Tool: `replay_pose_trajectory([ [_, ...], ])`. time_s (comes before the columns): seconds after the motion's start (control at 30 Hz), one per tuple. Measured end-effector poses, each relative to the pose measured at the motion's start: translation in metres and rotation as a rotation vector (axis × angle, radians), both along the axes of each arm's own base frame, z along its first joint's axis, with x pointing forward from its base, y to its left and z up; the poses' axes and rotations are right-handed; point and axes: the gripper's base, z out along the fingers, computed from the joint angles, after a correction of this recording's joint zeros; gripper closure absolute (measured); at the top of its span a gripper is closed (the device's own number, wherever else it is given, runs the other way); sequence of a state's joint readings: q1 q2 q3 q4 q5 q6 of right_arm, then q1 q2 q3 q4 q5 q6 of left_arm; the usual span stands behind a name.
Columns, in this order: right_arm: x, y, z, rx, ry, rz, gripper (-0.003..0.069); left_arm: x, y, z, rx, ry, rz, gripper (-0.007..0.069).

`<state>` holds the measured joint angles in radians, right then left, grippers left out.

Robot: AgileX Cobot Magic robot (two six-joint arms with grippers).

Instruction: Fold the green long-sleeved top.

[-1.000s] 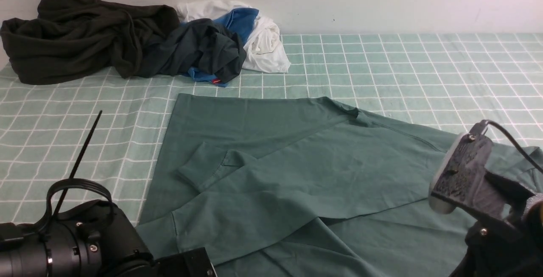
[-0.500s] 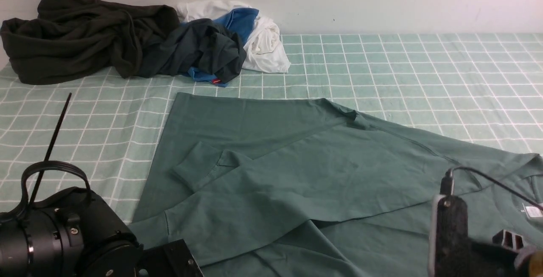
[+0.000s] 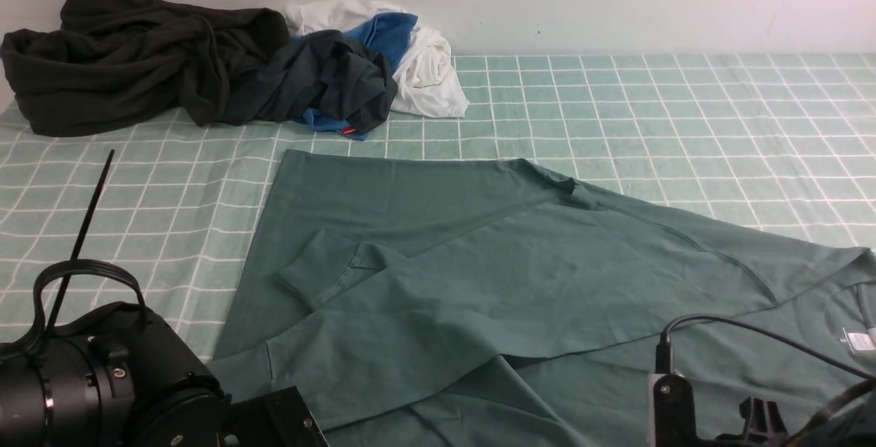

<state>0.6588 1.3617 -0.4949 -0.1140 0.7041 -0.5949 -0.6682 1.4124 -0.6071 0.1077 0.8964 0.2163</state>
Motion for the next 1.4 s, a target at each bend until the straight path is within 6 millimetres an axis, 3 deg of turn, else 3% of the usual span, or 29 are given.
replay_pose_trajectory([
  [0.2,0.001,0.000,-0.002,-0.007,0.000,0.006,0.0363,0.000,0.000,0.000,0.000,0.000,0.000,0.0624],
  [0.37,0.006,0.001,0.011,-0.031,-0.021,0.022,0.0608,0.001,-0.001,0.004,0.011,0.013,0.004,0.0624],
  [0.53,0.026,0.007,0.048,-0.044,-0.098,0.024,0.0638,0.020,-0.006,0.032,0.010,-0.014,0.039,0.0624],
  [0.7,0.065,0.004,0.088,0.016,-0.208,-0.069,0.0638,0.064,0.000,0.075,-0.043,-0.143,0.108,0.0624],
  [0.77,0.090,-0.004,0.103,0.041,-0.238,-0.131,0.0638,0.090,0.006,0.094,-0.060,-0.195,0.131,0.0618],
  [0.93,0.150,-0.014,0.117,0.091,-0.253,-0.207,0.0638,0.154,0.017,0.121,-0.086,-0.297,0.171,0.0618],
  [1.03,0.189,-0.020,0.114,0.109,-0.254,-0.242,0.0638,0.195,0.020,0.126,-0.094,-0.341,0.198,0.0618],
  [1.07,0.191,-0.019,0.113,0.110,-0.254,-0.242,0.0638,0.197,0.020,0.126,-0.094,-0.343,0.200,0.0618],
  [1.13,0.227,-0.023,0.107,0.123,-0.265,-0.281,0.0638,0.232,0.022,0.124,-0.103,-0.375,0.228,0.0618],
  [1.2,0.239,-0.024,0.103,0.124,-0.267,-0.291,0.0638,0.245,0.023,0.117,-0.103,-0.378,0.238,0.0618],
  [1.3,0.280,-0.022,0.077,0.130,-0.268,-0.319,0.0638,0.287,0.024,0.097,-0.119,-0.421,0.258,0.0618],
  [1.4,0.293,-0.021,0.068,0.140,-0.277,-0.337,0.0638,0.301,0.024,0.086,-0.120,-0.445,0.258,0.0617],
])
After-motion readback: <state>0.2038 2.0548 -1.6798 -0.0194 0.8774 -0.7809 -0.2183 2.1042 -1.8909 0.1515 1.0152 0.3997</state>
